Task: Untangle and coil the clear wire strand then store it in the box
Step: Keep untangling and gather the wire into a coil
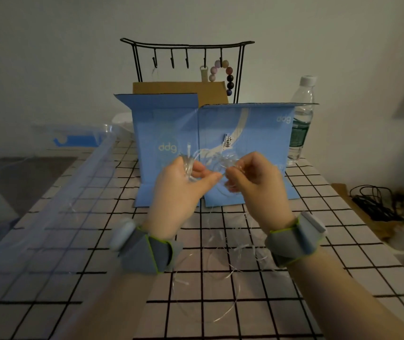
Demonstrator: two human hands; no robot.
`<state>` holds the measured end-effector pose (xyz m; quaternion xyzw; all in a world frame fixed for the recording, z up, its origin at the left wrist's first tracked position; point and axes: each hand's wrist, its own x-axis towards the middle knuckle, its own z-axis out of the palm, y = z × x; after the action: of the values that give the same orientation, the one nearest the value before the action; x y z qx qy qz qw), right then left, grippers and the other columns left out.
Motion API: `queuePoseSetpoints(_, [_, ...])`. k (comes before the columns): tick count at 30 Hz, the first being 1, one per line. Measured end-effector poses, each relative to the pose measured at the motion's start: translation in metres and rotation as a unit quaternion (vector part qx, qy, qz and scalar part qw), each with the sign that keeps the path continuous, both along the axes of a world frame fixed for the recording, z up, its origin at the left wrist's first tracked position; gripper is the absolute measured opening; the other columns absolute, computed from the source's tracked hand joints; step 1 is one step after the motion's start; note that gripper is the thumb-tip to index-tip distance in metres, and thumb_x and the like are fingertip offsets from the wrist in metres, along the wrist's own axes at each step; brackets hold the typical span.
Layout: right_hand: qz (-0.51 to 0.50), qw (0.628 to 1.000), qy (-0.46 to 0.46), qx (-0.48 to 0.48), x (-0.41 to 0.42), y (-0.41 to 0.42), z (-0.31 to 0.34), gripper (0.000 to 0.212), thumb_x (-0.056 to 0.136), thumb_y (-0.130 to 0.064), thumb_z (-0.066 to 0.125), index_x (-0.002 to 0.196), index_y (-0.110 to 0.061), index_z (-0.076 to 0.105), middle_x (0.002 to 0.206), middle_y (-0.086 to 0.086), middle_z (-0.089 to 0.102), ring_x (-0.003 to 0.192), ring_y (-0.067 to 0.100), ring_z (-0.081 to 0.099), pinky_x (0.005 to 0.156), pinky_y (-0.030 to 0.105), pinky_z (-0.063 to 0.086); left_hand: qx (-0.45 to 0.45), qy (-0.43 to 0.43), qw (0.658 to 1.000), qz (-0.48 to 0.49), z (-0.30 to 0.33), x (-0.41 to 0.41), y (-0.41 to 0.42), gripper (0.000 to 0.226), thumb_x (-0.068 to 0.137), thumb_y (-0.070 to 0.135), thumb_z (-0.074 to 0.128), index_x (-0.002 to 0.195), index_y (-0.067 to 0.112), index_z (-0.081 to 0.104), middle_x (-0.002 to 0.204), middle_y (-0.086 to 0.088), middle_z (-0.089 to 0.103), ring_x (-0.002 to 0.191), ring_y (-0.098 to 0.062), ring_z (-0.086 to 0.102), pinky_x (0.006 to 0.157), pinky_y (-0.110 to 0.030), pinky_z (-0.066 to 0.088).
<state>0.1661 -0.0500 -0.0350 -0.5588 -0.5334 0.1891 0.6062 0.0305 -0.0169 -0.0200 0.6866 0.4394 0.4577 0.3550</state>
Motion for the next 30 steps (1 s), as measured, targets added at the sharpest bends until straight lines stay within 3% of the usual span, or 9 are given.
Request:
queuePoseSetpoints(3, [0.032,0.999,0.006,-0.003,-0.008,-0.002,-0.002,0.017,0.082,-0.006,0.064,0.07,-0.015,0.056,0.074,0.0,0.059,0.072,0.006,0.056,0.067,0.02,0.047,0.005,-0.022,0.999,0.031,-0.005,0.002,0.006,0.021,0.078,0.022,0.071,0.09,0.01,0.059,0.078,0.011,0.062,0.072,0.001,0.056,0.061,-0.005,0.039])
queuePoseSetpoints(7, [0.087,0.985,0.152,-0.01,-0.012,-0.007,0.002,0.011,0.086,-0.007,0.058,0.076,-0.009,0.057,0.075,0.003,0.061,0.071,0.004,0.055,0.065,0.013,0.044,-0.014,-0.052,0.998,0.036,-0.009,0.001,0.011,0.017,0.078,0.014,0.07,0.09,0.009,0.059,0.075,0.009,0.062,0.07,-0.003,0.057,0.059,-0.007,0.041])
queuePoseSetpoints(13, [0.073,0.936,0.342,-0.024,-0.004,-0.002,0.002,0.014,0.091,-0.007,0.052,0.079,-0.014,0.05,0.076,0.002,0.066,0.076,0.012,0.061,0.081,0.027,0.048,0.0,-0.058,0.998,0.017,-0.01,-0.004,0.012,0.013,0.085,0.011,0.059,0.079,0.022,0.056,0.069,0.008,0.054,0.058,-0.003,0.047,0.057,-0.019,0.039])
queuePoseSetpoints(18, [-0.012,0.939,0.341,-0.036,-0.001,0.001,0.001,0.023,0.083,0.005,0.053,0.077,-0.016,0.048,0.066,0.0,0.059,0.073,0.016,0.058,0.078,0.03,0.046,0.011,-0.073,0.997,-0.013,-0.008,-0.006,0.008,0.024,0.087,0.006,0.052,0.081,0.028,0.061,0.054,0.004,0.039,0.049,-0.008,0.034,0.044,-0.018,0.03])
queuePoseSetpoints(24, [0.075,0.886,0.454,-0.053,-0.003,-0.005,0.01,0.024,0.086,0.012,0.044,0.094,-0.009,0.051,0.082,0.011,0.058,0.073,0.021,0.063,0.071,0.027,0.055,-0.007,-0.091,0.996,0.025,-0.006,-0.011,0.017,0.025,0.085,0.006,0.054,0.075,0.028,0.058,0.056,0.008,0.045,0.045,-0.002,0.037,0.048,-0.019,0.033])
queuePoseSetpoints(28, [0.129,0.844,0.517,-0.069,-0.006,-0.005,0.013,0.026,0.088,0.009,0.037,0.099,-0.009,0.054,0.066,0.01,0.061,0.058,0.017,0.061,0.058,0.027,0.056,-0.019,-0.096,0.994,0.039,-0.006,-0.012,0.018,0.024,0.085,0.006,0.054,0.075,0.028,0.057,0.06,0.007,0.048,0.049,-0.003,0.04,0.053,-0.022,0.036])
queuePoseSetpoints(30, [0.147,0.853,0.492,-0.094,-0.006,-0.006,0.011,0.019,0.091,0.002,0.039,0.097,-0.008,0.054,0.066,0.008,0.06,0.055,0.014,0.06,0.054,0.023,0.053,-0.039,-0.113,0.992,0.049,-0.005,-0.012,0.019,0.021,0.084,0.008,0.057,0.074,0.028,0.059,0.06,0.007,0.048,0.053,-0.008,0.041,0.058,-0.026,0.036])
